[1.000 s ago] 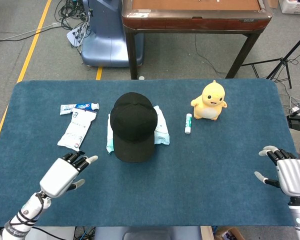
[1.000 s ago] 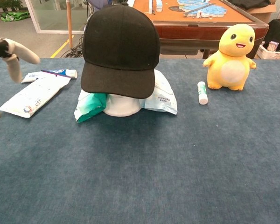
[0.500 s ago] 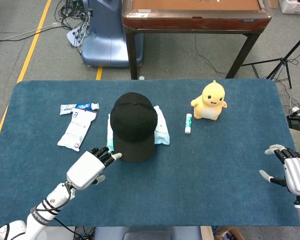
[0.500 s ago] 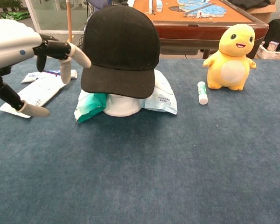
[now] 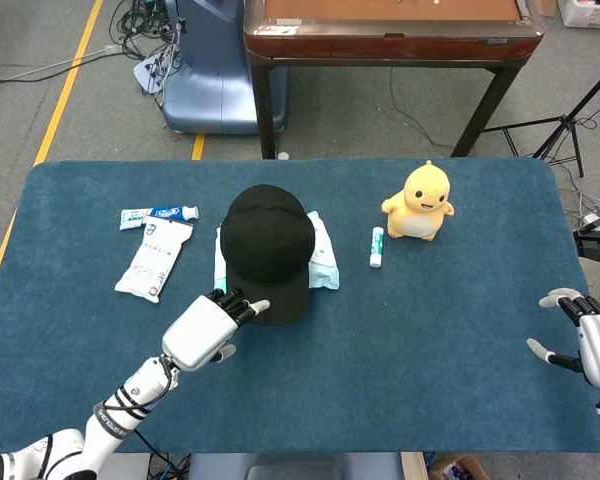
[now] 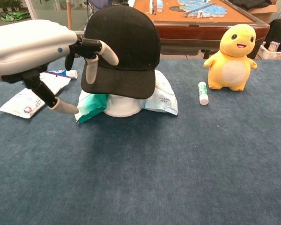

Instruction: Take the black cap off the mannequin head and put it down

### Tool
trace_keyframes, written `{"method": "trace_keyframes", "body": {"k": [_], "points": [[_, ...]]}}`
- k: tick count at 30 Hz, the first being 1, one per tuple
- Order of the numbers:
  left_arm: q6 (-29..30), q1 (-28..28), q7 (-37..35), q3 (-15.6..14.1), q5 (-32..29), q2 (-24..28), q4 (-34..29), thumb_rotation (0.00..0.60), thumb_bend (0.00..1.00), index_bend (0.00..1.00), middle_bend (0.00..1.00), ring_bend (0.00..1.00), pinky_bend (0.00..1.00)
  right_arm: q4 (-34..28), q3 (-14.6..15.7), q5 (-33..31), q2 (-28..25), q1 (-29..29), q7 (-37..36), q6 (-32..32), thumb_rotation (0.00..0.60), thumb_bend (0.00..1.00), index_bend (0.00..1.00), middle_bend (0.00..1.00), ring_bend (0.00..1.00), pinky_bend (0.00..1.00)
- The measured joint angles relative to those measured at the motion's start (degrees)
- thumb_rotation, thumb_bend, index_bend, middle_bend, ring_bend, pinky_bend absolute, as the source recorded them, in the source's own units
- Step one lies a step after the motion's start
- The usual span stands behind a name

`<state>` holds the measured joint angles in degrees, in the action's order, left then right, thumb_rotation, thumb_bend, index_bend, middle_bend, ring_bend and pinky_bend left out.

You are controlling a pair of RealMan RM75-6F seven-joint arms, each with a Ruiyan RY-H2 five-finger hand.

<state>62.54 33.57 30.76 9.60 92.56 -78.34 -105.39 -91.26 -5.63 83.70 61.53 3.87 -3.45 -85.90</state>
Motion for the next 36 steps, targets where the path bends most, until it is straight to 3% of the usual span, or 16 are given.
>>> {"method": "trace_keyframes", "body": {"k": [20, 36], "points": [[-0.2, 3.8, 7.6, 1.4, -7.1, -6.4, 2.7, 0.600, 0.00, 0.22, 0.52, 0.30, 0.45, 0.0, -0.1, -0.4, -0.6, 0.0, -1.0, 0.6, 0.600, 0.08, 0.39, 0.35, 0.34, 0.44], [3.8, 4.9, 7.5, 1.0, -6.2, -10.3, 6.0, 0.600, 0.00, 0.26, 0.57, 0.34, 0.46, -0.2, 0.0, -0.3, -0.7, 0.0, -0.8, 0.9, 0.600, 0.08, 0.39, 0.35, 0.34, 0.44]]}}
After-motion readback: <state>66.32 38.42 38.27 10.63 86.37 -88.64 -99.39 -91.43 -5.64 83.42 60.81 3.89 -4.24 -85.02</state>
